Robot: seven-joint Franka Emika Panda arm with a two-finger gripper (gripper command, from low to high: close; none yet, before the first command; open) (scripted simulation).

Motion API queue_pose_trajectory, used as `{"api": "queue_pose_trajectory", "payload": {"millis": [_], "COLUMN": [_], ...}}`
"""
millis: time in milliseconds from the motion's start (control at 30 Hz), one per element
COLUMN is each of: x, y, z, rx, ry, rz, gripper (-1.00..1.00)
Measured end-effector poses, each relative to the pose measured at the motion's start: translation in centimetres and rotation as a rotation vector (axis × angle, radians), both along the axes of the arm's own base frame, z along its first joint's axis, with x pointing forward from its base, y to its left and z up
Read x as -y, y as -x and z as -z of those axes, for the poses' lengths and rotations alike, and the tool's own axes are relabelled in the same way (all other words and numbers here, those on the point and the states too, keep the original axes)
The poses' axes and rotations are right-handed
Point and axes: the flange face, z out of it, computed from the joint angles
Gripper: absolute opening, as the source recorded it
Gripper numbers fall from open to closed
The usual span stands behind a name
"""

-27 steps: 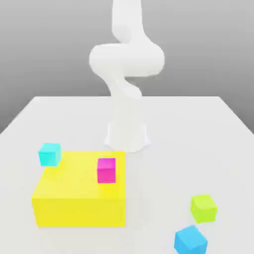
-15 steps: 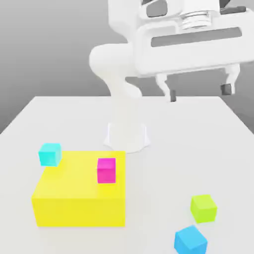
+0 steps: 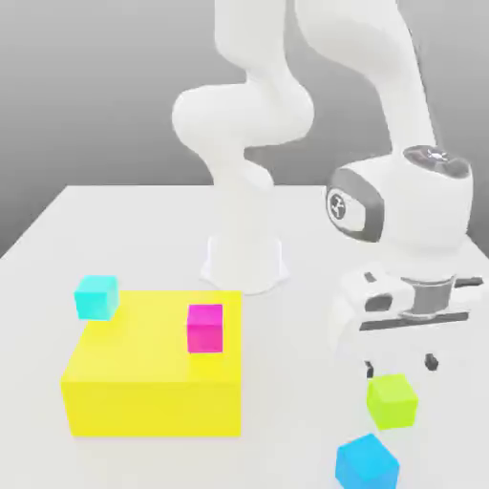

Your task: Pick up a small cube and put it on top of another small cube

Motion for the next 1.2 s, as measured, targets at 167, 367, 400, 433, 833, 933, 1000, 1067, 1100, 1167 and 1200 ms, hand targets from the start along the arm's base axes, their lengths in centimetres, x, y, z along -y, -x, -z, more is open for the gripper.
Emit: {"api": "queue_pose_trajectory", "payload": {"millis": [167,367,400,433,833,933,1000,1067,1100,1167,1200], "x": [0.0,0.0,0.0,0.0,14.1,18.3,20.9,23.5,24.7,25.6,25.8], "y": [0.1,0.1,0.1,0.1,-1.2,-0.1,0.9,2.1,2.9,3.4,3.4], "z": [2.1,0.7,-0.4,-1.4,-12.8,-15.1,-16.5,-17.8,-18.4,-17.4,-16.5], "rx": [-0.001,0.0,0.0,0.0,-0.002,-0.002,-0.002,-0.002,-0.002,-0.002,-0.002], "ry": [0.0,0.0,0.001,0.001,-0.002,-0.003,-0.004,-0.004,-0.004,-0.004,-0.004], "rz": [0.0,0.0,0.0,0.0,-0.136,-0.179,-0.206,-0.234,-0.248,-0.259,-0.261], "gripper": [-1.0,-1.0,-1.0,-1.0,-1.0,-1.0,-1.0,-1.0,-1.0,-1.0,-1.0]}}
